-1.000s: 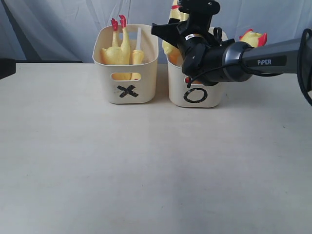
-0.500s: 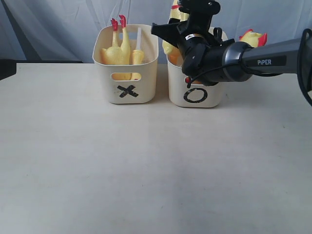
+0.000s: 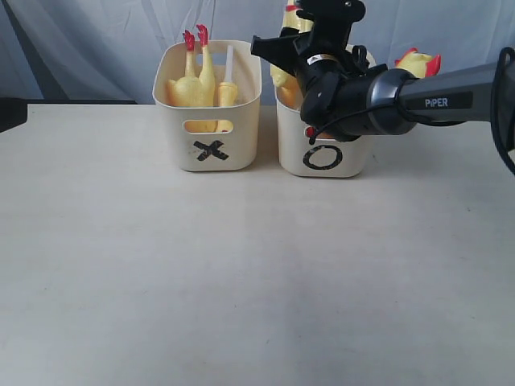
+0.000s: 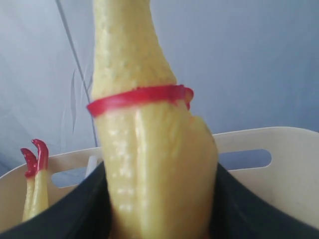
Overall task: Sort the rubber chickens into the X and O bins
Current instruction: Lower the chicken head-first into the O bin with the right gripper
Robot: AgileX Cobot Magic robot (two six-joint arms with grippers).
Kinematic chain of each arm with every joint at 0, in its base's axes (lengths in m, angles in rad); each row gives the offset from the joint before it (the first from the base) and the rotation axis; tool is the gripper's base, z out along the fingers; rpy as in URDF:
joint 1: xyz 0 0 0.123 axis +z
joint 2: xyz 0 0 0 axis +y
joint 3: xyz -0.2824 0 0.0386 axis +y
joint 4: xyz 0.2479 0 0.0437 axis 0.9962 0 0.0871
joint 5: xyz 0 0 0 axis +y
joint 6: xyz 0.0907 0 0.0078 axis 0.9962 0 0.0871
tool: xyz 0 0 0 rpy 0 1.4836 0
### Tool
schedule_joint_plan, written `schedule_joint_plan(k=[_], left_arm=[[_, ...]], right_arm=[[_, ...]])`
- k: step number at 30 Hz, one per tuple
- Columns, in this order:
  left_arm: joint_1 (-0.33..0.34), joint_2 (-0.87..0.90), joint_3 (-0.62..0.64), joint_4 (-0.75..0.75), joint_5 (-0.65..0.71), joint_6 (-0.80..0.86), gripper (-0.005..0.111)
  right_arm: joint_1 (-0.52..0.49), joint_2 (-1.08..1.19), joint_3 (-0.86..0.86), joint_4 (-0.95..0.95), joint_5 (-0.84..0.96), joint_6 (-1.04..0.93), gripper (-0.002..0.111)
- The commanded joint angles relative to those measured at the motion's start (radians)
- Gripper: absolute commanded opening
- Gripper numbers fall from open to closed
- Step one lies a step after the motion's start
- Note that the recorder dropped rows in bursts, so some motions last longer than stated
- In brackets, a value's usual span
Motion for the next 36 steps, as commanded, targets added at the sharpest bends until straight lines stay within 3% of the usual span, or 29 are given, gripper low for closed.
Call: schedule_joint_plan(k=[1, 5, 11, 36], left_arm=[[0.004, 0.000, 0.002, -0.015, 0.008, -0.004, 0.049], [0.004, 0.000, 0.002, -0.015, 0.008, -0.004, 0.049], [0.004, 0.000, 0.002, -0.013, 0.008, -0.004, 0.049], [0.004, 0.000, 0.002, -0.013, 0.008, -0.004, 0.049]], right_arm=[[-0.006, -0.008, -0.010, -0.007, -0.029, -0.016, 0.042], [-0.006, -0.008, -0.010, -0.007, -0.027, -0.016, 0.043], [-0.006, -0.008, -0.010, -0.014, -0.022, -0.016, 0.063], [-0.008, -0.014, -0.010, -0.014, -0.075, -0.016, 0.062]])
